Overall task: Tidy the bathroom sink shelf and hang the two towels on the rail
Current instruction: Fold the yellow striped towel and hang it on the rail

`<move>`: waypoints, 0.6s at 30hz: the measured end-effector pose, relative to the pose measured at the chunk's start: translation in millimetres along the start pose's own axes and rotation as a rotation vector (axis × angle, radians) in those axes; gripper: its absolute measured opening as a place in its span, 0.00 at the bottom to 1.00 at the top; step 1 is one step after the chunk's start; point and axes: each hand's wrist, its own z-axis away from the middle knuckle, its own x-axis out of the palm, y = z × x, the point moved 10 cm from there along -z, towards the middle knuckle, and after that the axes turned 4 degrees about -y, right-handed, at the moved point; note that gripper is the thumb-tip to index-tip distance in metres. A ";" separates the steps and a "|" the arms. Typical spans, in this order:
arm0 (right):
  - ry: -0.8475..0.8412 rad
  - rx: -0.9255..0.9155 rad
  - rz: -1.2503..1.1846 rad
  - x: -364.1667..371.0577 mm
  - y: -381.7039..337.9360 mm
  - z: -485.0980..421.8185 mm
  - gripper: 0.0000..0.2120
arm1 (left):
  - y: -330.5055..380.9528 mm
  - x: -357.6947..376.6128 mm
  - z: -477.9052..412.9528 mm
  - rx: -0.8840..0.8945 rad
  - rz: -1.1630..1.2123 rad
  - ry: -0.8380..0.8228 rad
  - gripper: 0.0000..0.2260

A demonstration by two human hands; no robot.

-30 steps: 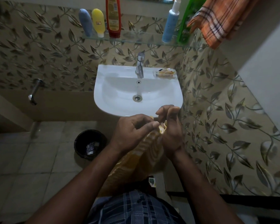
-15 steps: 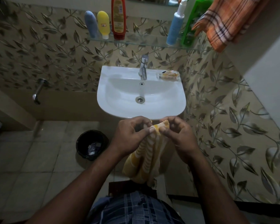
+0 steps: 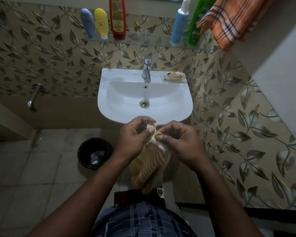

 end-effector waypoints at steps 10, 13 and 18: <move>0.132 -0.034 0.106 -11.4 -8.4 -5.3 0.04 | -2.3 2.3 1.7 -0.121 0.132 0.011 0.09; 0.214 -0.039 0.143 -16.8 -11.1 -4.7 0.04 | -1.9 0.9 1.4 -0.116 0.126 -0.002 0.03; 0.228 -0.023 0.188 -19.2 -11.4 -7.5 0.04 | 2.1 -0.8 0.8 -0.115 0.138 -0.023 0.03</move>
